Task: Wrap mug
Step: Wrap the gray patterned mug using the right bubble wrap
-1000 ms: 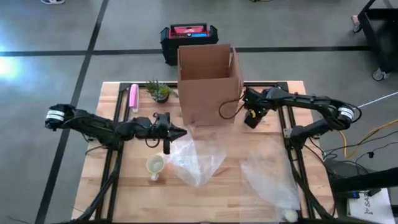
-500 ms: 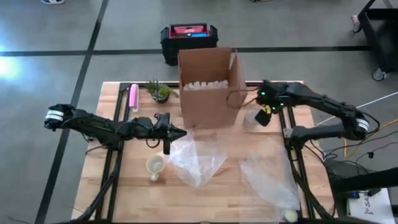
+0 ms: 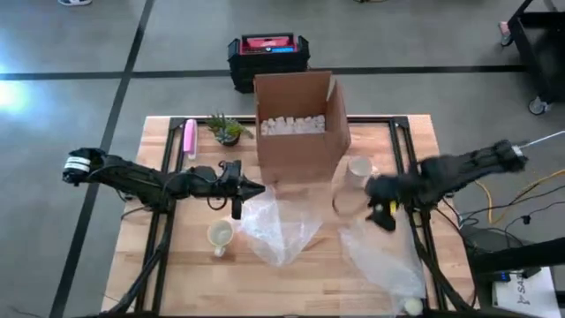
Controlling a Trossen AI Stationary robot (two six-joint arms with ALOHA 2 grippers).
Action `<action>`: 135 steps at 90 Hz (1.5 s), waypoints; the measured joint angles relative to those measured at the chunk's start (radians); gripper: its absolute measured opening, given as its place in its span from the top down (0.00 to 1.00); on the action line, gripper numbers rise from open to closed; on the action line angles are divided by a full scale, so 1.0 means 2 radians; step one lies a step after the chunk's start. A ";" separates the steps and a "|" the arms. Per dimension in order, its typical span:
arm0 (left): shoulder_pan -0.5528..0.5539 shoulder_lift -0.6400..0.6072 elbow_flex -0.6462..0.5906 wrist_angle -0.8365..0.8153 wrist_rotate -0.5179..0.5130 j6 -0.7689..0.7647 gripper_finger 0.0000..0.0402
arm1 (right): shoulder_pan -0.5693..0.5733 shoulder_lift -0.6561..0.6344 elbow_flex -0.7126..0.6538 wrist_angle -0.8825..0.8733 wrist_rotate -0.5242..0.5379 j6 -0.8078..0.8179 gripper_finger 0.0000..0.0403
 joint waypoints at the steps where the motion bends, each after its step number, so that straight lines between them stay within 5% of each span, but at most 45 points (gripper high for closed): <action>1: 0.000 0.000 0.000 0.000 0.000 0.000 0.95 | 0.013 0.005 0.000 0.006 0.007 0.004 0.48; 13: 0.000 0.000 0.000 0.000 0.000 0.000 0.95 | 0.130 0.073 0.005 0.037 0.073 0.079 0.50; 32: 0.000 0.000 0.000 0.006 -0.001 0.000 0.95 | 0.211 0.207 0.060 0.026 0.060 0.150 0.50; 49: 0.000 0.000 0.000 0.011 -0.003 0.000 0.95 | 0.206 0.305 0.138 -0.088 0.072 0.150 0.51; 65: 0.000 0.000 0.000 0.015 -0.005 0.011 0.95 | 0.202 0.362 0.165 -0.089 0.069 0.112 0.51; 107: 0.000 0.000 0.000 0.015 -0.005 0.017 0.95 | 0.143 0.355 0.069 0.016 0.039 0.060 0.52; 121: 0.000 0.000 0.000 0.015 -0.005 0.016 0.95 | 0.123 0.355 0.052 0.034 0.069 0.024 0.65; 135: 0.000 0.000 0.000 0.014 -0.005 0.014 0.95 | 0.107 0.355 0.043 0.037 0.066 -0.002 0.92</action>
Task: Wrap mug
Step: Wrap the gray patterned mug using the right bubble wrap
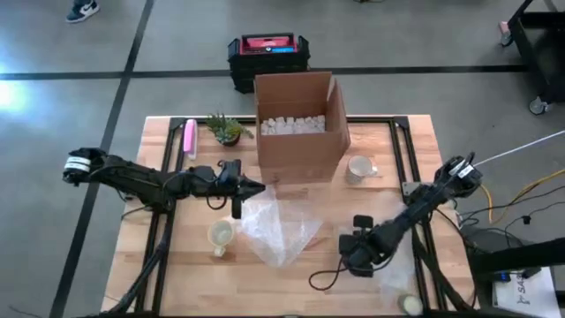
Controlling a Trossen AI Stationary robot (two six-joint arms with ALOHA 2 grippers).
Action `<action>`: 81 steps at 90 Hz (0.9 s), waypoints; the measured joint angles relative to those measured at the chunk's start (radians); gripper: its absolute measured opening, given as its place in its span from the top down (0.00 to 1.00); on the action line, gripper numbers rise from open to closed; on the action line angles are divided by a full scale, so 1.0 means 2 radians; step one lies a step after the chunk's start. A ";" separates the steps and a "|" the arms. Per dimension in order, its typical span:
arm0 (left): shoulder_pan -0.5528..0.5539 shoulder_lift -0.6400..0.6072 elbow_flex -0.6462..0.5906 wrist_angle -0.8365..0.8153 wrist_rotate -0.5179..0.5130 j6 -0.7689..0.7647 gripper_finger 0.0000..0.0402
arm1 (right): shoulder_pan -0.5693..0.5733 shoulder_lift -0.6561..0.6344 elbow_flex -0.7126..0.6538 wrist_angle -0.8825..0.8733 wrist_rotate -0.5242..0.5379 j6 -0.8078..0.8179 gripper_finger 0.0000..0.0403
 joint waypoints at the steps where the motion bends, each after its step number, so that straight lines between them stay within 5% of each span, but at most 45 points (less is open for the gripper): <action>1: 0.000 0.000 0.000 0.000 0.000 0.000 0.95 | -0.001 0.000 -0.001 0.001 0.000 -0.001 0.94; 30: 0.000 0.000 0.000 -0.006 0.000 -0.012 0.95 | -0.010 -0.016 -0.018 0.007 -0.005 -0.042 0.99; 63: 0.000 0.000 0.000 -0.006 0.000 -0.012 0.95 | -0.012 -0.149 -0.001 0.023 0.017 0.010 1.00; 81: 0.000 0.000 0.000 -0.007 0.000 -0.012 0.95 | 0.012 -0.124 -0.009 0.070 -0.007 0.012 0.92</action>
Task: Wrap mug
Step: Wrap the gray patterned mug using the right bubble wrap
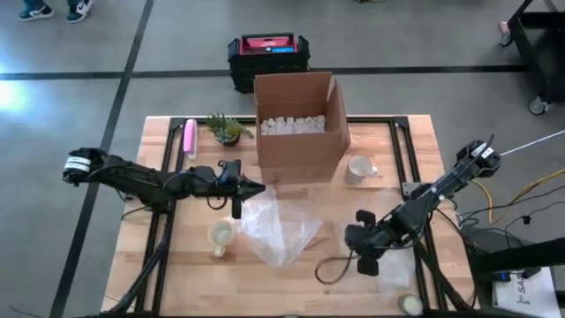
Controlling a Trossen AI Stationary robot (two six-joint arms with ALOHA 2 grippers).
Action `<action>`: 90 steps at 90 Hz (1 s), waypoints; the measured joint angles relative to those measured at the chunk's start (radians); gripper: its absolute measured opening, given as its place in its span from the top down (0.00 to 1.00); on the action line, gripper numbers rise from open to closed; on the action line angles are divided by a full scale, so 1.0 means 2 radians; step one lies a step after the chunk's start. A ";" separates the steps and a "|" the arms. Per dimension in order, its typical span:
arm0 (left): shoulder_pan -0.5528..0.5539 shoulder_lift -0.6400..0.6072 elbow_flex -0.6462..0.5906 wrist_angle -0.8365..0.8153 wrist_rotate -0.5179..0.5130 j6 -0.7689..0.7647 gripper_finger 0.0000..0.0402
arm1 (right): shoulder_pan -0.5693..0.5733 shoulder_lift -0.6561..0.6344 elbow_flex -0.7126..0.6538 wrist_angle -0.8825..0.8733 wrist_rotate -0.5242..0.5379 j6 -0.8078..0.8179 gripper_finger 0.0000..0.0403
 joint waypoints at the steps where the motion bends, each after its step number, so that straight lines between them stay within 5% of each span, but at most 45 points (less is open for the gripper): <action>1: 0.000 0.000 0.000 0.000 0.000 0.000 0.95 | 0.002 0.003 0.000 0.000 0.000 0.000 0.91; 34: 0.000 0.000 0.000 -0.004 0.002 -0.002 0.95 | 0.016 0.088 0.036 -0.013 -0.011 -0.023 0.43; 58: 0.000 0.000 0.000 -0.004 0.002 -0.002 0.95 | 0.016 0.132 0.037 -0.069 -0.012 0.004 0.30; 73: 0.000 0.000 0.000 -0.005 0.002 -0.002 0.95 | 0.013 0.152 0.037 -0.107 -0.010 0.012 0.43; 90: 0.000 0.000 0.000 -0.004 0.001 -0.001 0.95 | 0.012 0.140 0.065 -0.158 -0.009 -0.002 0.90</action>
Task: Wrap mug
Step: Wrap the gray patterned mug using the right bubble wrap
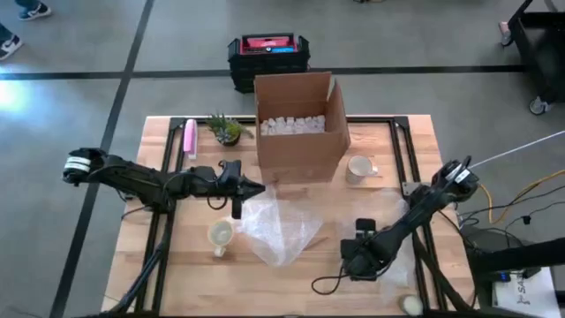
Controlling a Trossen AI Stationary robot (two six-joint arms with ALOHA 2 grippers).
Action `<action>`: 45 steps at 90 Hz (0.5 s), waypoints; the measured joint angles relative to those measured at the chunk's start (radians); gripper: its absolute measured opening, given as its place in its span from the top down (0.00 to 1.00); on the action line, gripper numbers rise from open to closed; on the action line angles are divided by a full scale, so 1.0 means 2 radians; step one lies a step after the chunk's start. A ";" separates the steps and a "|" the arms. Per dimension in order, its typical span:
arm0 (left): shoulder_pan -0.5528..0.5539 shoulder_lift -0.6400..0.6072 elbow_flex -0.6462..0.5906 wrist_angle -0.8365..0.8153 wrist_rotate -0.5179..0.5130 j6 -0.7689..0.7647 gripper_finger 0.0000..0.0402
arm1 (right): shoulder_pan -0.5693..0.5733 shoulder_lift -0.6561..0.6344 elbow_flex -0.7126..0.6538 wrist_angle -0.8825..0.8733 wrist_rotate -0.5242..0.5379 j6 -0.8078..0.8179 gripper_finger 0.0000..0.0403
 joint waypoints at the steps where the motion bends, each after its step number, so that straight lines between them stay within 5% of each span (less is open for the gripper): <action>1: 0.000 0.000 0.000 0.001 0.000 0.000 0.95 | 0.000 -0.002 0.003 -0.005 0.001 -0.002 0.92; 15: 0.000 0.000 0.000 0.023 0.000 -0.015 0.95 | -0.002 -0.037 0.059 -0.064 0.045 -0.004 0.94; 27: -0.009 0.000 0.019 0.030 0.001 -0.011 0.95 | -0.003 -0.088 0.091 -0.071 0.144 -0.001 0.99; 45: -0.039 0.034 0.121 -0.088 0.001 0.038 0.95 | -0.002 -0.162 0.092 -0.072 0.287 0.038 0.99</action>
